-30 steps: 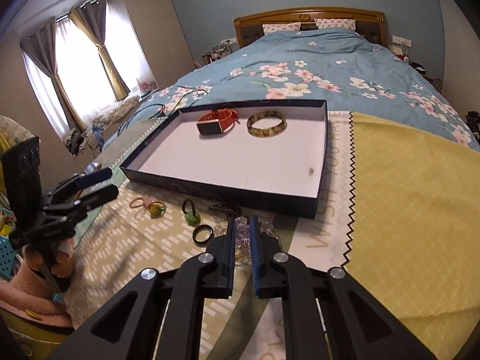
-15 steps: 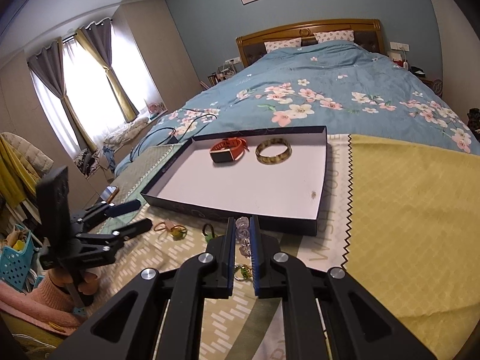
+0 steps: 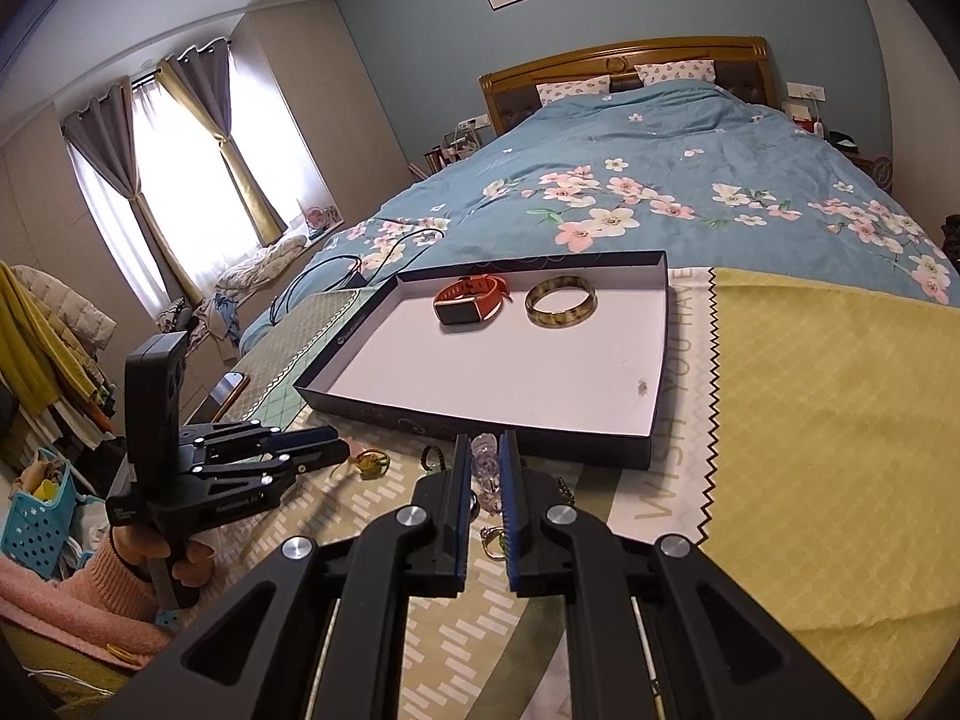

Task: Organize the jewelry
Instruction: 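Grasp the pink hair tie with the left gripper while the right gripper grasps the crystal bracelet, then carry the hair tie and crystal bracelet into the box lid and release both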

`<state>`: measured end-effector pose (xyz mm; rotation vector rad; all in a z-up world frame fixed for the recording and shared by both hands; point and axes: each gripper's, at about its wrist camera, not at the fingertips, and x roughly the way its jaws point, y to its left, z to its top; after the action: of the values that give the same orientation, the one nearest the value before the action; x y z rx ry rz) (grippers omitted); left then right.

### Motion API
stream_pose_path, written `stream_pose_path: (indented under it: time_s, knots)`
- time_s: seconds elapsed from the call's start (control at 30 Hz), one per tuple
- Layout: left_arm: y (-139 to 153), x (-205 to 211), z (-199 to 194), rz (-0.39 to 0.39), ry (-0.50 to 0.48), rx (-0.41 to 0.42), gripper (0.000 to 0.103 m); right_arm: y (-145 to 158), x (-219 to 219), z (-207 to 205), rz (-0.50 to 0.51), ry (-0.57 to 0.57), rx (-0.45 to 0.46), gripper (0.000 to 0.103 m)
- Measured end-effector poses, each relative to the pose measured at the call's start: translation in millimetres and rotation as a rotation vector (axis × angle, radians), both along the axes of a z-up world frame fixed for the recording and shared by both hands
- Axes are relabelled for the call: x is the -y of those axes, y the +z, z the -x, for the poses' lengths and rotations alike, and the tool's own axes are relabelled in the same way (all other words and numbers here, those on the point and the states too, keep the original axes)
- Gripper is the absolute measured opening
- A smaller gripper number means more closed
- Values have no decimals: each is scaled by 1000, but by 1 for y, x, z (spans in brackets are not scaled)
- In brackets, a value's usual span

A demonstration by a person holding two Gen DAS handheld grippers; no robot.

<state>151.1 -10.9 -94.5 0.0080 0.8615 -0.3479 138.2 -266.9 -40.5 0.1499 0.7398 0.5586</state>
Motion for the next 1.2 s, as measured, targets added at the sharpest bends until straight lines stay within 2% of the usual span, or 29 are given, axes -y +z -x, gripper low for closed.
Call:
stream_pose_path:
  time_s: [0.17, 0.27, 0.47, 0.73, 1.2]
  knots:
    - [-1, -3, -1, 7, 11, 1, 5, 1, -1, -1, -6, 0, 1, 8]
    - [1, -3, 2, 13, 8, 12, 3, 5, -1, 0, -6, 4, 12, 8]
    - [9, -8, 6, 58, 2, 14, 3, 13, -5, -5, -12, 13, 32, 8]
    - [34, -12, 10, 92, -9, 68, 3, 24, -12, -11, -18, 28, 65, 8]
    - [61, -10, -8, 81, -12, 126, 3, 35, -25, -40, -24, 37, 95, 8]
